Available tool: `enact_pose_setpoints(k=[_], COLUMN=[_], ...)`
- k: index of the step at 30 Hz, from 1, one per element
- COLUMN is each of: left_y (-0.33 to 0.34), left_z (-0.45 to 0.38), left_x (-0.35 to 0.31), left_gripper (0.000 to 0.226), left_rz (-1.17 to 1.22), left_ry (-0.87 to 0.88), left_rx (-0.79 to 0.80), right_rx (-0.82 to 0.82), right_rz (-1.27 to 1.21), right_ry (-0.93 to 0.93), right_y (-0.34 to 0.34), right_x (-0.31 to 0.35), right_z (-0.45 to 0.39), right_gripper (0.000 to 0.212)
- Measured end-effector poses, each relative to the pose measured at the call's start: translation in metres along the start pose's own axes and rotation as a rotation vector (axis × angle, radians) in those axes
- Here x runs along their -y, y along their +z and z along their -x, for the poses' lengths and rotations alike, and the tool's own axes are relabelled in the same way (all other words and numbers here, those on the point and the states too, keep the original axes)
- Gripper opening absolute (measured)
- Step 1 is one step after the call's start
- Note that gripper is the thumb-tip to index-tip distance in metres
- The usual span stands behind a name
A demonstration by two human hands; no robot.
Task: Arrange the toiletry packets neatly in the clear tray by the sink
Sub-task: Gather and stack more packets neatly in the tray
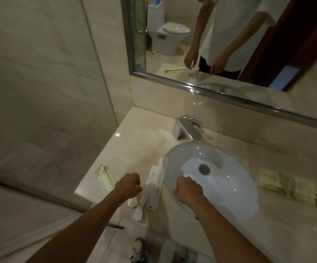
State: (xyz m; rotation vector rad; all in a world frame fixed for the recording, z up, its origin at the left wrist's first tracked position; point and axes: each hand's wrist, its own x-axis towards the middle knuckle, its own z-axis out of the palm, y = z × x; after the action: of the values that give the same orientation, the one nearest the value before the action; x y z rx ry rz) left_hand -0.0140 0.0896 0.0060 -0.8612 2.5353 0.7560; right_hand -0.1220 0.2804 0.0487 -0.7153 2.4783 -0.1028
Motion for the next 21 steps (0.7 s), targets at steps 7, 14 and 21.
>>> enact_pose_setpoints(k=[7,14,21], left_y=[-0.005,0.005,0.015], left_z=[0.012,0.011,-0.004], left_x=[0.07,0.109,0.111], left_gripper=[0.032,0.074,0.077], left_rz=[0.026,0.257,0.339], left_ry=[-0.099,-0.328,-0.444], left_rx=[-0.067,-0.157,-0.219], right_rx=[0.063,0.06,-0.005], right_rz=[0.026,-0.038,-0.089], right_ry=[-0.05,-0.121,-0.188], right_y=[0.033,0.071,0.097], right_x=[0.072,0.132,0.172], right_z=[-0.01,-0.023,-0.045], right_gripper=[0.016,0.018,0.023])
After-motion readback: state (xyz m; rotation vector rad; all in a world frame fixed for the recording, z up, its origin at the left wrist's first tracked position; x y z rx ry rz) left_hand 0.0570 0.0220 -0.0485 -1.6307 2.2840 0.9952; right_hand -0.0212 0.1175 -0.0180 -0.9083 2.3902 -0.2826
